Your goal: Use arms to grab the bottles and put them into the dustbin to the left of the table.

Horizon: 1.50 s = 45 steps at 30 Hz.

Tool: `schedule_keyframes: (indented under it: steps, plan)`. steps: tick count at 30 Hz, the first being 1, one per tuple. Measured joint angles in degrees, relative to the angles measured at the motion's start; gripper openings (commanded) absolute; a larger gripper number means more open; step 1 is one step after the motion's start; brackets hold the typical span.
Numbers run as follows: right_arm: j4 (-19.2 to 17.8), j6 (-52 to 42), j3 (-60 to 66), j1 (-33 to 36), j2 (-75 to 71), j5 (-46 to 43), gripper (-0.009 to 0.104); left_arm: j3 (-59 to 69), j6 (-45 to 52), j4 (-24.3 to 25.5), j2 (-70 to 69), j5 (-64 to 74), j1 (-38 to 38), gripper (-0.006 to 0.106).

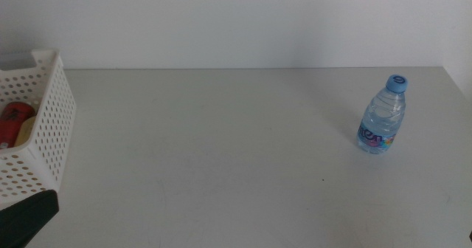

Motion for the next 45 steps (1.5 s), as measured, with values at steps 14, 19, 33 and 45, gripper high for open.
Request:
schedule_keyframes:
  steps: [14, 19, 33, 45]
  plan:
    - [0.0, 0.2, 0.0, -0.2, 36.9, -41.7, 0.073, 0.0, 0.0, 0.0, 0.0, 0.0, 0.0, 0.092]
    - [0.0, 0.2, 0.0, -0.2, 51.5, -59.2, 0.073, 0.0, 0.0, 0.0, 0.0, 0.0, 0.0, 0.092]
    - [-0.3, -2.6, -10.7, -0.2, 82.3, -78.8, 0.073, 0.0, 0.0, 0.0, 0.0, 0.0, 0.0, 0.092]
    - [-0.3, -2.8, -28.9, -0.2, 103.8, -79.2, 0.073, 0.0, 0.0, 0.0, 0.0, 0.0, 0.0, 0.092]
